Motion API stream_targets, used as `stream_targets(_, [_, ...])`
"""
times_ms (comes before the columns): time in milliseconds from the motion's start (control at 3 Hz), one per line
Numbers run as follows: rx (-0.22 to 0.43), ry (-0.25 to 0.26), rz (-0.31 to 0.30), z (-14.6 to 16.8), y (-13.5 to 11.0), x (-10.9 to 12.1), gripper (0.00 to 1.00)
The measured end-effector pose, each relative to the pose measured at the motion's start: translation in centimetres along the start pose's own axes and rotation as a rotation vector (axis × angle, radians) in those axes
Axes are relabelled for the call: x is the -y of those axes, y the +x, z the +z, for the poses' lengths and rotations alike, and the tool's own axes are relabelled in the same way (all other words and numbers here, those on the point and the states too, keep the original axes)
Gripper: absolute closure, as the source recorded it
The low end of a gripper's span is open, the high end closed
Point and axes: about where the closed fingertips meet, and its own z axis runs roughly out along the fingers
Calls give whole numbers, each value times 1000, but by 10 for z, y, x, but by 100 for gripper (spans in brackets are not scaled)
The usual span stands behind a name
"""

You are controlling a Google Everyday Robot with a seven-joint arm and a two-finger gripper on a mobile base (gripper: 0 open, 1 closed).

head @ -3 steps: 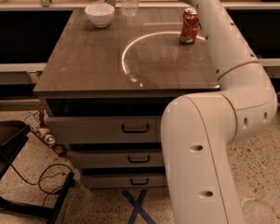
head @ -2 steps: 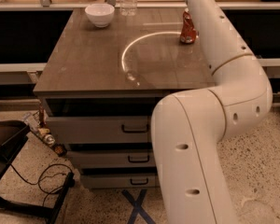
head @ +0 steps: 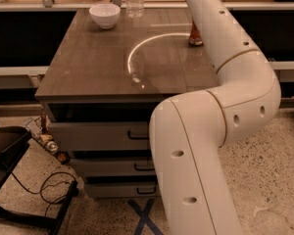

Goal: Move water bottle near white bowl

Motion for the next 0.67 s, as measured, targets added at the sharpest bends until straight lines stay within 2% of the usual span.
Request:
stream_targets(333, [25, 16, -9, 9, 1, 1, 100])
stream_targets(667, [73, 79, -37, 27, 8, 15, 100])
